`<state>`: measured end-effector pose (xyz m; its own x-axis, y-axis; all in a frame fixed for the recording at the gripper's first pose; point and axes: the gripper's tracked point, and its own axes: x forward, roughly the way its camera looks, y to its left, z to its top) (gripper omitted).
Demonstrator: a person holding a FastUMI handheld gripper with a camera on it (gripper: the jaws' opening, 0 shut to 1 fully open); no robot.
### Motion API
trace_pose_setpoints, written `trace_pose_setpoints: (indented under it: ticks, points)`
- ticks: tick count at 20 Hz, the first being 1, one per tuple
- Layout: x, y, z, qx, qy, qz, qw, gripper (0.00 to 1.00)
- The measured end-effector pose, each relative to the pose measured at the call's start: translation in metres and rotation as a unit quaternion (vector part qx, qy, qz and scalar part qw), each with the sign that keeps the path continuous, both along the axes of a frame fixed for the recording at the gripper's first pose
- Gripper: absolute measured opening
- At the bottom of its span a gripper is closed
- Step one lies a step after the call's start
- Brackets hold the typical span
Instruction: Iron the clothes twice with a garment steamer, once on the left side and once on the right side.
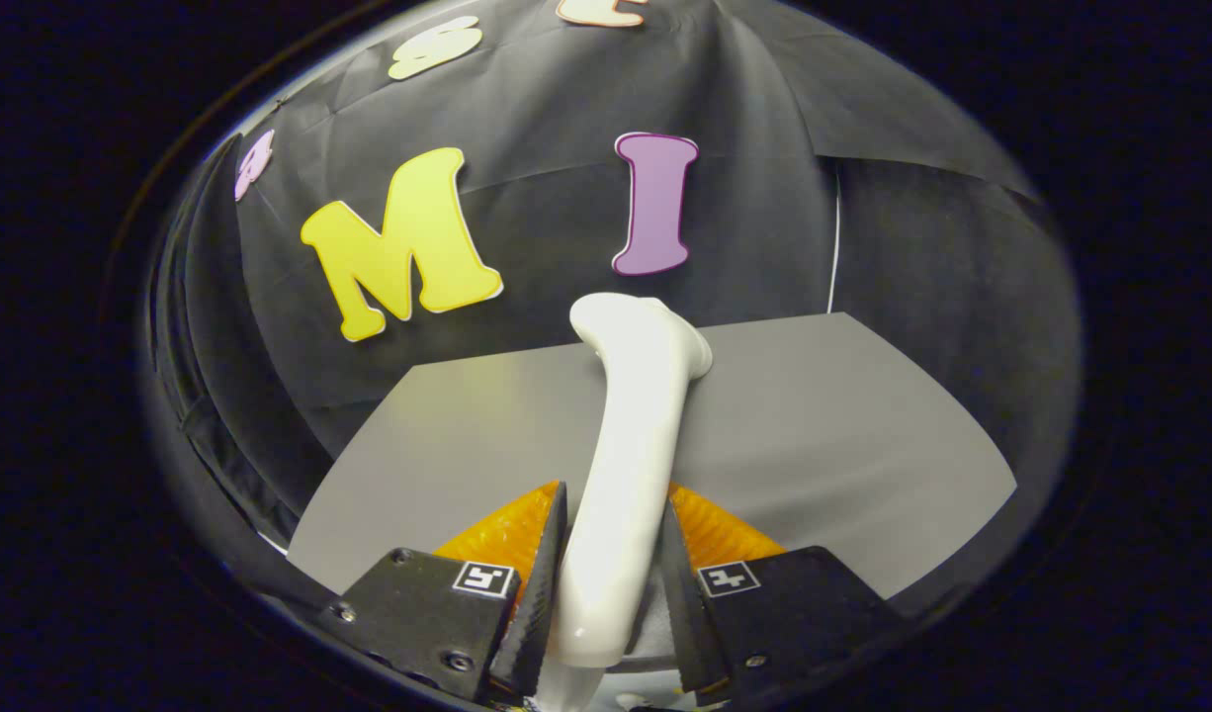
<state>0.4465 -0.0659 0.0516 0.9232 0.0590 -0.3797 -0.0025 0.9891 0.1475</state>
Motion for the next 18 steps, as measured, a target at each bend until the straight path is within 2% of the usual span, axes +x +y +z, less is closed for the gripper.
trace_pose_setpoints:
  ticks: [4, 7, 10, 14, 18]
  points:
    - [-0.001, 0.004, 0.002, 0.027, -0.01, 0.003, 1.0, 0.46]
    - [-0.004, 0.014, 0.005, 0.033, -0.015, 0.031, 0.999, 0.42]
    - [-0.01, 0.01, 0.016, 0.036, -0.033, 0.027, 0.998, 0.39]
    - [-0.033, 0.008, 0.035, 0.028, -0.06, 0.013, 0.998, 0.38]
    - [-0.071, 0.025, 0.058, 0.053, -0.081, 0.019, 0.995, 0.37]
